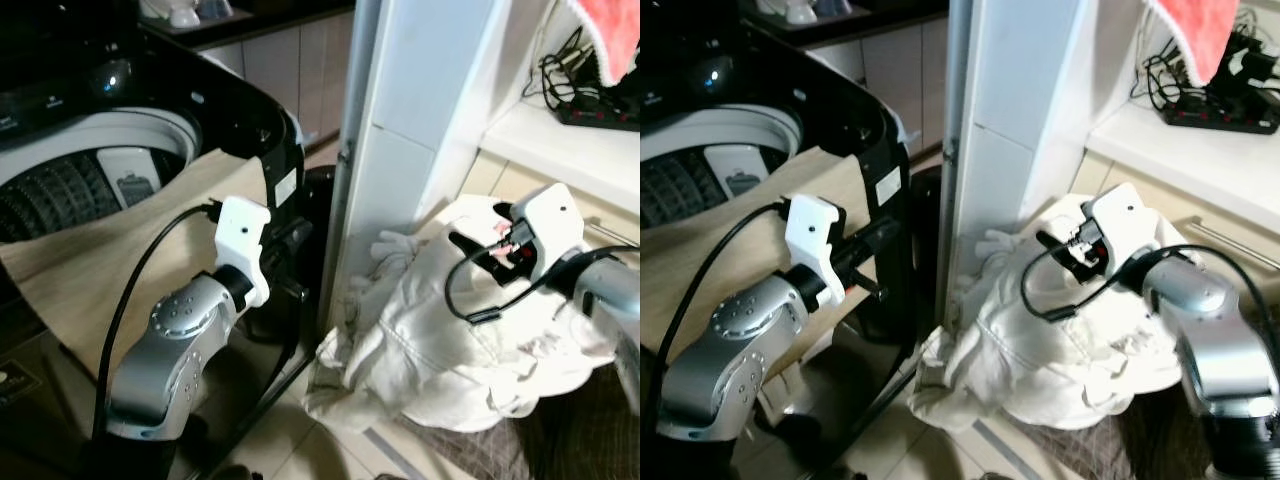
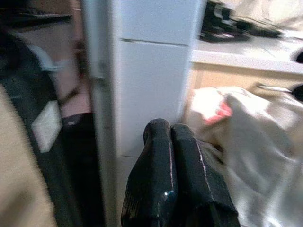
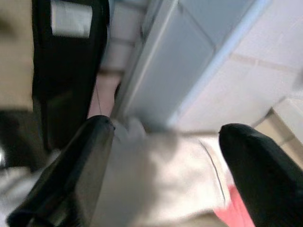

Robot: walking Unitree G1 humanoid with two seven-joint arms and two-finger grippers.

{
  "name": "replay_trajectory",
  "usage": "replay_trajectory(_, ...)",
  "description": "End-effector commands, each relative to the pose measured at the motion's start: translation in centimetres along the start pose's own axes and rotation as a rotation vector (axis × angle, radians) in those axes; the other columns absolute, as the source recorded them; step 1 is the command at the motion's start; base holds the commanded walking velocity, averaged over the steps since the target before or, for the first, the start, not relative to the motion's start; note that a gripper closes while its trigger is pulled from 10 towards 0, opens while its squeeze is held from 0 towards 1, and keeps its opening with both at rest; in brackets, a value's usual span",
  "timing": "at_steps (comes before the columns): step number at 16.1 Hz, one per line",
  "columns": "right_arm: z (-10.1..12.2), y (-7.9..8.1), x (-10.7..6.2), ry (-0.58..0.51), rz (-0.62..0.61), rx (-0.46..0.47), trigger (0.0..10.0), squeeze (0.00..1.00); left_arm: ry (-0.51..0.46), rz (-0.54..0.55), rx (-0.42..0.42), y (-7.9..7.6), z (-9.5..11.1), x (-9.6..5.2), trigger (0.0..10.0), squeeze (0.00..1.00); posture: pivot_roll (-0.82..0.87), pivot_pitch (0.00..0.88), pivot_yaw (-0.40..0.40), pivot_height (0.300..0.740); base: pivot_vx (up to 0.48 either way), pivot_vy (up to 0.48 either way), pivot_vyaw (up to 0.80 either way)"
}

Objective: Clothes washing

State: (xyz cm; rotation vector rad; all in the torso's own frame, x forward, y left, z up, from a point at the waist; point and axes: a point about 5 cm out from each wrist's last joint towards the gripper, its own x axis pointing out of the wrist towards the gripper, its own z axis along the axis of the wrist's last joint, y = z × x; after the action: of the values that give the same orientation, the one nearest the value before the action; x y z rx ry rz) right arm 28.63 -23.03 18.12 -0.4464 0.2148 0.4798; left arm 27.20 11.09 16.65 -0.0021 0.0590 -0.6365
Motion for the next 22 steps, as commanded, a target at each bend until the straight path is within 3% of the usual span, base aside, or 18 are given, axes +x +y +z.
replay_trajectory(1,0.2,-0.4,0.3,0.037,0.033,-0.056,10.0,1.00,-0.005,-0.082,0.024,-1.0,0.5,0.4,10.0,0.00,-0.15,0.045,-0.013,0.740,0.000,0.000,0.00)
replay_trajectory(3,0.0,-1.1,0.7,0.117,0.112,-0.122,10.0,1.00,0.005,-0.129,0.042,-1.3,0.5,0.7,10.0,0.00,-0.15,0.047,-0.017,0.740,0.000,0.000,0.00)
replay_trajectory(6,-1.6,-2.3,1.0,0.333,0.427,-0.233,10.0,1.00,0.146,-0.316,0.082,-2.2,-0.8,0.1,10.0,0.00,-0.14,0.051,-0.017,0.740,0.000,0.000,0.00)
replay_trajectory(7,-1.7,-2.3,1.0,0.349,0.459,-0.245,10.0,1.00,0.150,-0.334,0.082,-2.4,-0.9,0.0,10.0,0.00,-0.13,0.054,-0.019,0.740,0.000,0.000,0.00)
replay_trajectory(8,-2.0,-2.2,1.2,0.370,0.511,-0.268,10.0,0.74,0.159,-0.380,0.076,-2.8,-0.9,-0.2,10.0,0.00,-0.13,0.054,-0.021,0.740,0.000,0.000,0.00)
replay_trajectory(9,-2.2,-2.2,1.7,0.378,0.524,-0.291,10.0,0.00,0.170,-0.419,0.072,-3.1,-0.9,-0.4,10.0,0.00,-0.12,0.057,-0.025,0.740,0.000,0.000,0.00)
replay_trajectory(11,-3.0,-2.0,2.3,0.434,0.580,-0.346,10.0,0.00,0.205,-0.473,0.082,-3.5,-1.2,-0.7,10.0,0.00,-0.11,0.059,-0.023,0.740,0.000,0.000,0.00)
replay_trajectory(14,-4.1,-2.3,3.4,0.475,0.530,-0.465,10.0,0.00,0.215,-0.472,0.089,-3.5,-1.3,-0.8,10.0,0.00,-0.11,0.057,-0.016,0.740,0.000,0.000,0.00)
replay_trajectory(15,-4.4,-2.2,3.6,0.477,0.547,-0.404,10.0,0.00,0.221,-0.478,0.092,-3.4,-1.3,-0.8,10.0,0.00,-0.10,0.056,-0.013,0.740,0.000,0.000,0.00)
replay_trajectory(16,-4.7,-1.9,3.7,0.479,0.582,-0.352,7.6,0.00,0.226,-0.483,0.094,-3.4,-1.3,-0.8,10.0,0.00,-0.10,0.054,-0.012,0.740,0.000,0.000,0.00)
replay_trajectory(18,-5.2,-2.0,3.6,0.507,0.610,-0.359,0.0,0.00,0.229,-0.483,0.098,-3.3,-1.2,-0.9,10.0,0.00,-0.10,0.052,-0.013,0.740,0.000,0.000,0.00)
replay_trajectory(22,-5.0,-2.3,3.8,0.502,0.633,-0.349,0.0,0.00,0.227,-0.488,0.097,-3.4,-1.2,-0.8,10.0,0.00,-0.10,0.054,-0.014,0.740,0.000,0.000,0.00)
